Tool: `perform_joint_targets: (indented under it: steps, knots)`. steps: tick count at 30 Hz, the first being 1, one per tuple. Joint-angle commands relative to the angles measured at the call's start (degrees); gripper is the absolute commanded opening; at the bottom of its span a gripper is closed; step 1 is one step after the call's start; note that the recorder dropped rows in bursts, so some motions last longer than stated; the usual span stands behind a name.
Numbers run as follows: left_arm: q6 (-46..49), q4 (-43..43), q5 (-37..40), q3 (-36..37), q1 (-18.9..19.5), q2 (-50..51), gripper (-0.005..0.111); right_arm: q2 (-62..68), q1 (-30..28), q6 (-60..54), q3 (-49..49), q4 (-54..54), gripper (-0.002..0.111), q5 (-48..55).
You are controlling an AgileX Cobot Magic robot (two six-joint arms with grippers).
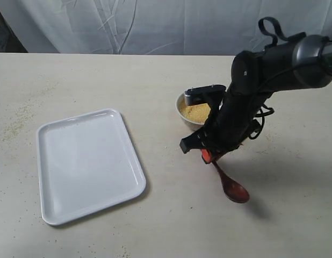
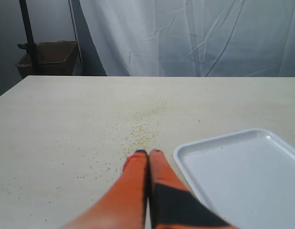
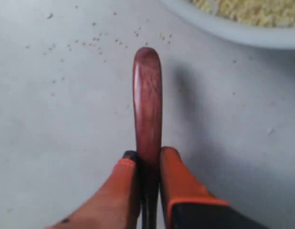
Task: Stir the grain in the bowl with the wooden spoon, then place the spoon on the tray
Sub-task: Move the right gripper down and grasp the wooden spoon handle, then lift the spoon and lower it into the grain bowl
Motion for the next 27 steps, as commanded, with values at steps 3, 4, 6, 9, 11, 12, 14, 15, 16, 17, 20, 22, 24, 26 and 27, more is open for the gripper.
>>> perform_joint_targets:
  steps: [3, 4, 6, 9, 11, 12, 14, 15, 16, 17, 20, 22, 24, 26, 27]
  knots:
    - [0.0, 0.0, -0.5, 0.2, 0.2, -0.2, 0.0, -9.1, -0.3, 3.0, -0.2, 1.1, 0.0, 2.4]
    - [0.0, 0.0, -0.5, 0.2, 0.2, -0.2, 0.0, -10.6, -0.8, 5.2, -0.2, 0.1, 0.0, 0.2]
    - [0.0, 0.0, -0.5, 0.2, 0.2, -0.2, 0.0, -12.9, -2.4, 11.3, -0.2, -1.8, 0.0, -5.0]
    - [0.0, 0.0, -0.5, 0.2, 0.2, -0.2, 0.0, -13.9, -6.8, 24.0, -0.2, -3.4, 0.0, -15.4]
    - [0.0, 0.0, -0.5, 0.2, 0.2, -0.2, 0.0, -13.2, -9.4, 33.6, -0.1, -3.4, 0.0, -22.1]
    - [0.0, 0.0, -0.5, 0.2, 0.2, -0.2, 0.0, -12.5, -10.0, 37.6, -0.1, -3.4, 0.0, -24.5]
    - [0.0, 0.0, -0.5, 0.2, 0.2, -0.2, 0.0, -10.5, -10.5, 45.9, -0.1, -3.4, 0.0, -30.4]
    - [0.0, 0.0, -0.5, 0.2, 0.2, -0.2, 0.0, -9.1, -10.5, 47.9, -0.1, -3.4, 0.0, -32.7]
    - [0.0, 0.0, -0.5, 0.2, 0.2, -0.2, 0.0, -7.6, -10.5, 49.5, -0.1, -3.4, 0.0, -35.7]
    - [0.0, 0.0, -0.5, 0.2, 0.2, -0.2, 0.0, -6.1, -10.5, 51.4, -0.1, -3.4, 0.0, -37.7]
    - [0.0, 0.0, -0.5, 0.2, 0.2, -0.2, 0.0, -1.9, -10.5, 56.2, -0.1, -2.2, 0.0, -44.5]
    - [0.0, 0.0, -0.5, 0.2, 0.2, -0.2, 0.0, 0.6, -10.5, 56.7, -0.1, 0.2, 0.0, -47.4]
    - [0.0, 0.0, -0.5, 0.2, 0.2, -0.2, 0.0, 2.5, -10.5, 56.6, -0.1, 1.6, 0.0, -49.2]
    - [0.0, 0.0, -0.5, 0.2, 0.2, -0.2, 0.0, 3.9, -10.5, 56.6, -0.1, 1.9, 0.0, -51.0]
    - [0.0, 0.0, -0.5, 0.2, 0.2, -0.2, 0.0, 4.7, -10.5, 56.6, -0.1, 1.9, 0.0, -51.7]
